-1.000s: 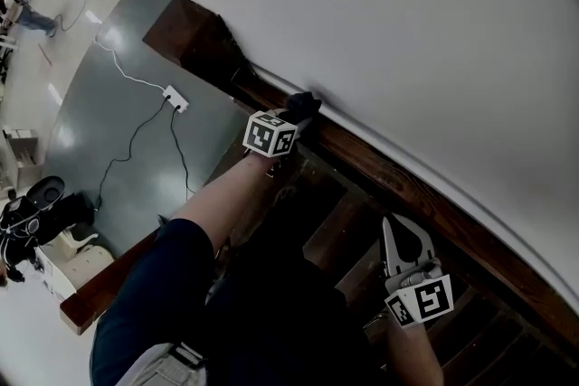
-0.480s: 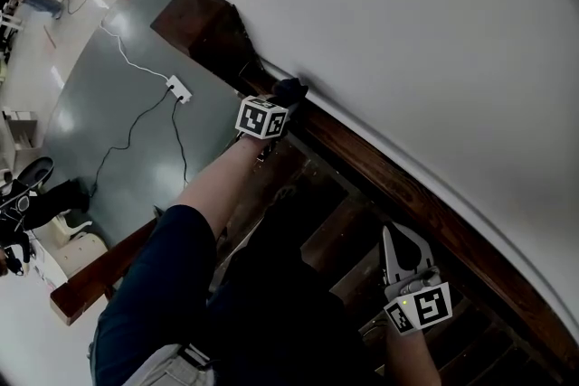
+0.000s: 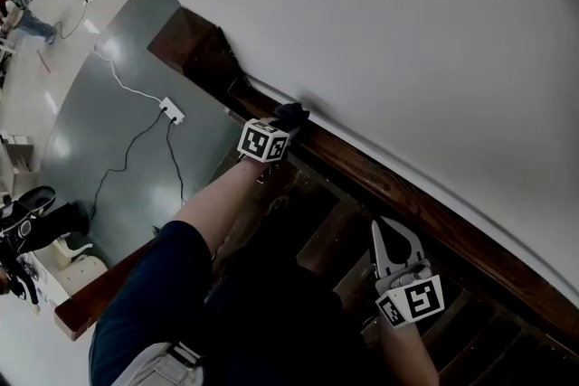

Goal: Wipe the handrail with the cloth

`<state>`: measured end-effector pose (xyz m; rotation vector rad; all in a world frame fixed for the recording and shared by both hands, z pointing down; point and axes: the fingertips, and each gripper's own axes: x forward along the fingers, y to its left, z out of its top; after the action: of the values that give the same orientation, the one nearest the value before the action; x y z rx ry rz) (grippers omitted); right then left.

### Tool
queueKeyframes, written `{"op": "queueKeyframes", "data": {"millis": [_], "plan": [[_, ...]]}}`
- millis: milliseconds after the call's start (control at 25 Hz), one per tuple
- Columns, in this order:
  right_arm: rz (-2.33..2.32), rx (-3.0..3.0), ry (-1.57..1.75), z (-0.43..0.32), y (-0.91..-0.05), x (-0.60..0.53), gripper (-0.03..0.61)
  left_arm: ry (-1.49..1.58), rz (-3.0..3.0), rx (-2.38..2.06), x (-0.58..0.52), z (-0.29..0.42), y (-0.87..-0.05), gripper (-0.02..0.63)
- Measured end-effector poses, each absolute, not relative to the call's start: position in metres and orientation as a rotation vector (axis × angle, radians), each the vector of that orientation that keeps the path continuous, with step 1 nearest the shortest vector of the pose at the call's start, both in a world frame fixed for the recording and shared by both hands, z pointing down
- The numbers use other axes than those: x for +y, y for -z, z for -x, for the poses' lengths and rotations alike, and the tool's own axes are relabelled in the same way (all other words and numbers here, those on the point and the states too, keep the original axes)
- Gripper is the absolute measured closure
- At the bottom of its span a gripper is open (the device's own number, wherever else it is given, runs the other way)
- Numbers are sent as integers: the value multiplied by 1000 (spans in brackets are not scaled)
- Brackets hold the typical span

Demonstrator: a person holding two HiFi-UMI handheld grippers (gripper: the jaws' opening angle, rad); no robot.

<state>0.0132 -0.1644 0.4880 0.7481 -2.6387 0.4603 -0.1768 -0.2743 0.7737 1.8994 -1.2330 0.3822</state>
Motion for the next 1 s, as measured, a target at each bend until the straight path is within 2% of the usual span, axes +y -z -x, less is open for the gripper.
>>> {"op": "queueKeyframes", "data": {"millis": [360, 680, 1000], "plan": [[-823, -2692, -443, -36, -452, -143, 571, -248, -2046, -1081, -230, 90, -666, 532], [-958, -2738, -403, -63, -424, -132, 571, -72, -2258, -862, -174, 11, -526, 533], [-1164, -2802, -364, -119, -354, -102, 571, 11, -2584, -648, -115, -76, -371, 533]]}}
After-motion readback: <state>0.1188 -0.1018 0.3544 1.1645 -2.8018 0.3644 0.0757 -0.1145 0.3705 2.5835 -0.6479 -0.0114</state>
